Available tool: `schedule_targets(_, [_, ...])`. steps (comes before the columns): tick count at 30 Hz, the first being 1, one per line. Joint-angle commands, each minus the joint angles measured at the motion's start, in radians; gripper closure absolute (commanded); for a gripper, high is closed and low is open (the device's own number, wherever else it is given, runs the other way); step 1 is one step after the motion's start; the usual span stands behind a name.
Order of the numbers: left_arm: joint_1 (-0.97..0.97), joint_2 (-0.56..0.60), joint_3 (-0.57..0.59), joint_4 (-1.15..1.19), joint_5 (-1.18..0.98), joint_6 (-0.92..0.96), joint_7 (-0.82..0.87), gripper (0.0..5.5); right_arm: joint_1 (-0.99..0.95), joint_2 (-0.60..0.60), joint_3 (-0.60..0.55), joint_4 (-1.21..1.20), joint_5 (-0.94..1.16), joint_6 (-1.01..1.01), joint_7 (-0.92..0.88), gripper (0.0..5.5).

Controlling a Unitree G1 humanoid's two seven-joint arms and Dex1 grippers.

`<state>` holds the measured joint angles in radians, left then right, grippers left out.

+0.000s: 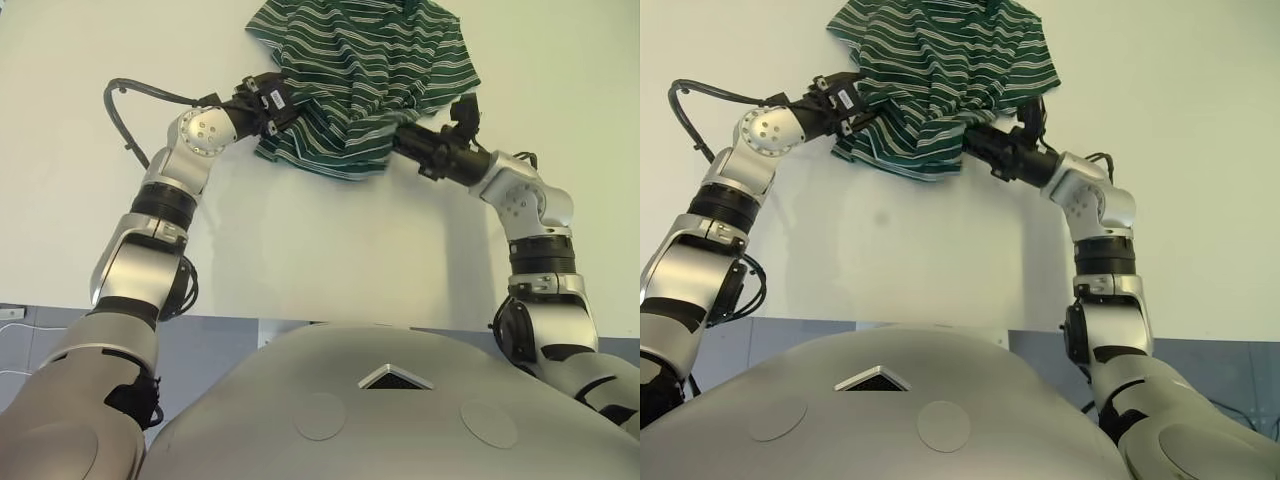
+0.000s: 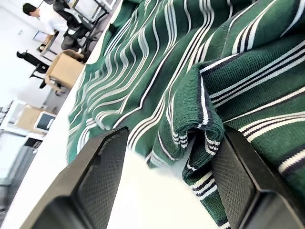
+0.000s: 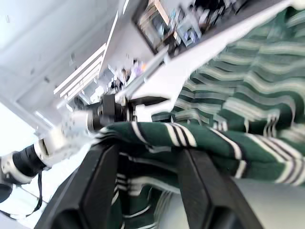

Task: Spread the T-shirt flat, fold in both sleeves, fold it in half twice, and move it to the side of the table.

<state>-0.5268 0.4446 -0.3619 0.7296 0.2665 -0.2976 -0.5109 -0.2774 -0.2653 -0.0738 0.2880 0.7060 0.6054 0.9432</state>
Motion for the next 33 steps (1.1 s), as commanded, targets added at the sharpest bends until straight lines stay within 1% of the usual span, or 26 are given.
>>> schedule_targets(1, [0.065,0.065,-0.027,-0.009,0.077,0.040,-0.013,2.65,-0.116,0.036,-0.164,-0.012,0.125,0.063,-0.152,3.46])
schedule_targets(2, [0.085,0.082,-0.026,-0.051,0.078,0.044,-0.026,2.65,-0.124,0.029,-0.195,-0.021,0.149,0.078,-0.173,3.46])
schedule_targets(3, [0.120,0.108,-0.025,-0.116,0.073,0.052,-0.050,2.65,-0.115,0.011,-0.194,-0.048,0.131,0.070,-0.181,3.46])
schedule_targets(5, [0.198,0.157,-0.022,-0.267,0.054,0.081,-0.105,2.65,-0.074,-0.025,-0.156,-0.136,0.079,0.053,-0.174,3.46])
schedule_targets(7, [0.278,0.206,-0.018,-0.430,0.045,0.126,-0.161,2.65,-0.002,-0.068,-0.040,-0.288,0.001,0.026,-0.125,3.46])
schedule_targets(9, [0.330,0.248,-0.016,-0.546,0.057,0.169,-0.199,2.65,0.082,-0.137,0.108,-0.439,-0.095,-0.020,-0.056,3.46])
schedule_targets(11, [0.387,0.295,-0.010,-0.661,0.053,0.219,-0.247,2.65,0.169,-0.241,0.242,-0.567,-0.192,-0.071,0.033,3.46])
schedule_targets(14, [0.481,0.366,-0.013,-0.833,0.011,0.292,-0.352,2.65,0.243,-0.348,0.344,-0.649,-0.298,-0.141,0.106,3.46])
schedule_targets(16, [0.515,0.410,-0.010,-0.898,0.011,0.318,-0.400,2.65,0.230,-0.340,0.379,-0.591,-0.385,-0.201,0.069,3.46])
schedule_targets(18, [0.525,0.442,-0.001,-0.927,0.022,0.326,-0.424,2.65,0.195,-0.313,0.397,-0.500,-0.463,-0.247,0.014,3.46])
schedule_targets(20, [0.506,0.448,0.010,-0.919,0.029,0.314,-0.423,2.65,0.163,-0.284,0.392,-0.411,-0.497,-0.262,-0.028,3.46])
schedule_targets(24, [0.446,0.429,0.013,-0.834,0.073,0.263,-0.374,2.65,0.099,-0.222,0.348,-0.254,-0.503,-0.253,-0.090,3.46])
schedule_targets(26, [0.426,0.409,0.006,-0.808,0.078,0.246,-0.358,2.65,0.080,-0.213,0.352,-0.209,-0.533,-0.281,-0.103,3.46])
schedule_targets(28, [0.398,0.380,-0.009,-0.751,0.092,0.217,-0.326,2.65,0.098,-0.227,0.388,-0.200,-0.578,-0.329,-0.088,3.46])
schedule_targets(30, [0.387,0.362,-0.020,-0.690,0.114,0.181,-0.294,2.65,0.148,-0.271,0.435,-0.216,-0.630,-0.418,-0.045,3.46])
schedule_targets(32, [0.395,0.367,-0.027,-0.663,0.117,0.147,-0.284,2.65,0.185,-0.318,0.466,-0.220,-0.683,-0.521,-0.018,3.46])
schedule_targets(33, [0.423,0.381,-0.028,-0.700,0.071,0.125,-0.321,2.65,0.213,-0.361,0.479,-0.235,-0.710,-0.585,0.002,3.46])
